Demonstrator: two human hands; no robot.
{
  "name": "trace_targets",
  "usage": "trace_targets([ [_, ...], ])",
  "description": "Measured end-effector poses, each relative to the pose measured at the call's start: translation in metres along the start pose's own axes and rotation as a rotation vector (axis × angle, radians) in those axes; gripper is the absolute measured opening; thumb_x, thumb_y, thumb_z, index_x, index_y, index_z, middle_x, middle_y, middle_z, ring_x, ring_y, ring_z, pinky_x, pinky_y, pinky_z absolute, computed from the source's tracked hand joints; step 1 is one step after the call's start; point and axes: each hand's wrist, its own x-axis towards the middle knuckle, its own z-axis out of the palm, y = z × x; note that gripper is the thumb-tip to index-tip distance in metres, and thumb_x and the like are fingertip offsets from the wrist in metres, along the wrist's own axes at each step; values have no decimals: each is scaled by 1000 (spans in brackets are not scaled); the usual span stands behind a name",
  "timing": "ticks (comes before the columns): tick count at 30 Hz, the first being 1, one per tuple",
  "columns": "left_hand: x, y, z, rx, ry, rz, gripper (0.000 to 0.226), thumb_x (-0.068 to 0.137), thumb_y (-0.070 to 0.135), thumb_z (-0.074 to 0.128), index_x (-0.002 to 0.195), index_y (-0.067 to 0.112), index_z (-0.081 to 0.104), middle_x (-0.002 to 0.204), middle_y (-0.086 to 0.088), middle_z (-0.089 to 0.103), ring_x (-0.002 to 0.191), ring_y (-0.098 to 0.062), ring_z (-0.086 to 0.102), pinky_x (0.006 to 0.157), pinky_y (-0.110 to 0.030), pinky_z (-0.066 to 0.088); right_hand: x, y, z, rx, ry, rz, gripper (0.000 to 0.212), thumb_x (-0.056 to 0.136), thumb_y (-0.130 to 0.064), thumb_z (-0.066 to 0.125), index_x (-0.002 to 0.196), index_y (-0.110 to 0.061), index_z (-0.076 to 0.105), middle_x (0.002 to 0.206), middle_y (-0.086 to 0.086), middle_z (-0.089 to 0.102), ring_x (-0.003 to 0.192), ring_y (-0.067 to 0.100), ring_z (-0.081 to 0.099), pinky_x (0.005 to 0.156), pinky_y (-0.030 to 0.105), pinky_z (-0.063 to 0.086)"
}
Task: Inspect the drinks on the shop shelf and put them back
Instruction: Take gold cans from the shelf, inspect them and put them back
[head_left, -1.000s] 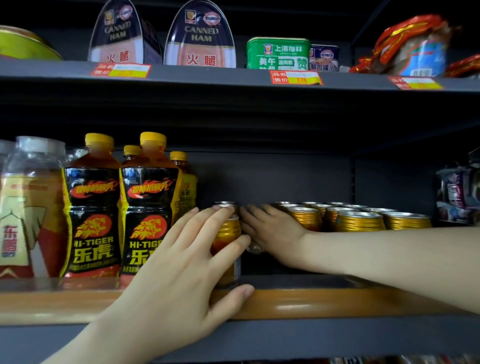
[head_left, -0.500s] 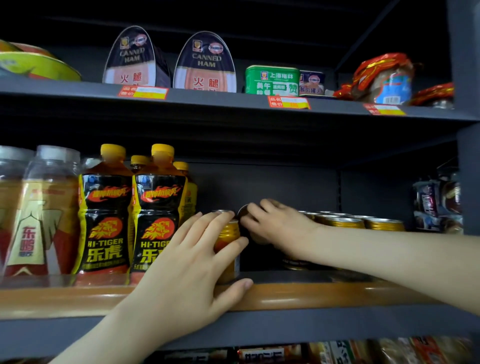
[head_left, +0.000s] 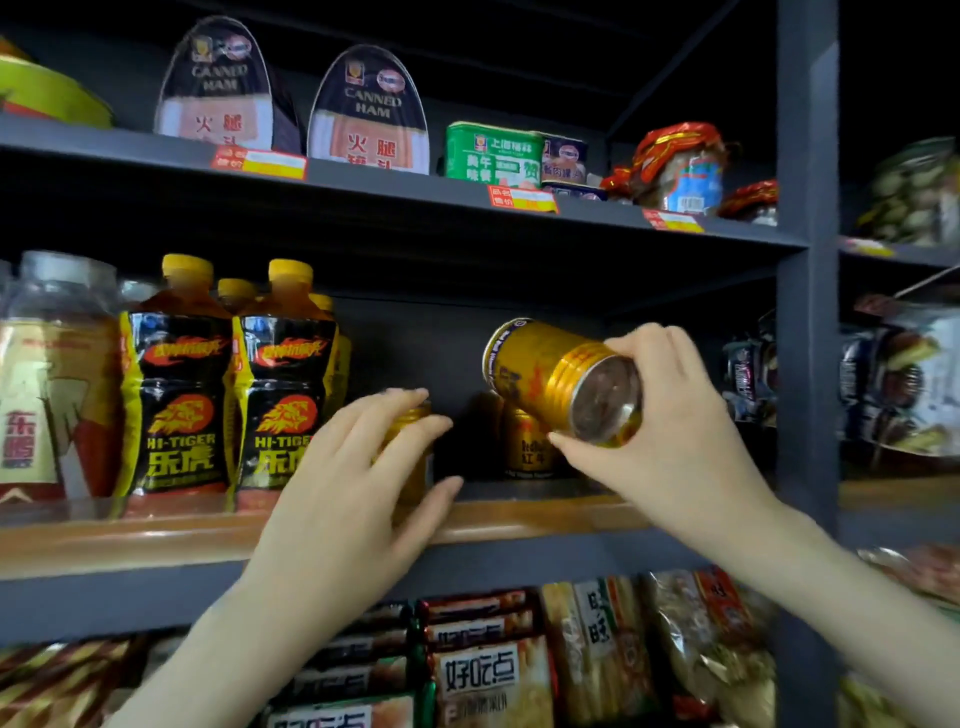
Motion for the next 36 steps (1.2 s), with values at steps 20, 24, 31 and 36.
trace_targets([
  [20, -224, 253, -15, -1419, -495, -1448, 58, 64, 38, 81, 113, 24, 53, 103, -7, 67, 90, -26, 66, 81, -39, 54, -311, 1, -53, 1350, -644, 1168, 92, 44, -58, 90, 119, -13, 62, 113, 13, 67, 99, 27, 67, 72, 31, 56],
  [24, -243, 294, -25, -1437, -608, -1674, 94, 49, 61, 86, 121, 10, 53, 86, -21, 71, 76, -28, 71, 73, -35, 58, -342, -9, -54, 1421, -692, 1404, 79, 64, -56, 79, 124, -9, 60, 123, 16, 64, 109, 30, 63, 90, 40, 55],
  [31, -243, 312, -32, -1282, -811, -1754, 83, 79, 77, 39, 98, 0, 61, 77, -19, 70, 70, -28, 69, 65, -32, 57, -361, -18, -65, 1588, -756, 1673, 43, 88, -34, 55, 122, -8, 60, 118, 15, 68, 98, 24, 68, 79, 35, 56],
  [36, -237, 319, -38, -1081, -837, -1542, 37, 93, 41, 45, 100, 7, 56, 72, -8, 72, 69, -23, 69, 73, -36, 57, -365, -24, -66, 1644, -634, 1916, 38, 95, -36, 51, 112, -4, 64, 112, 19, 69, 89, 28, 71, 64, 34, 59],
])
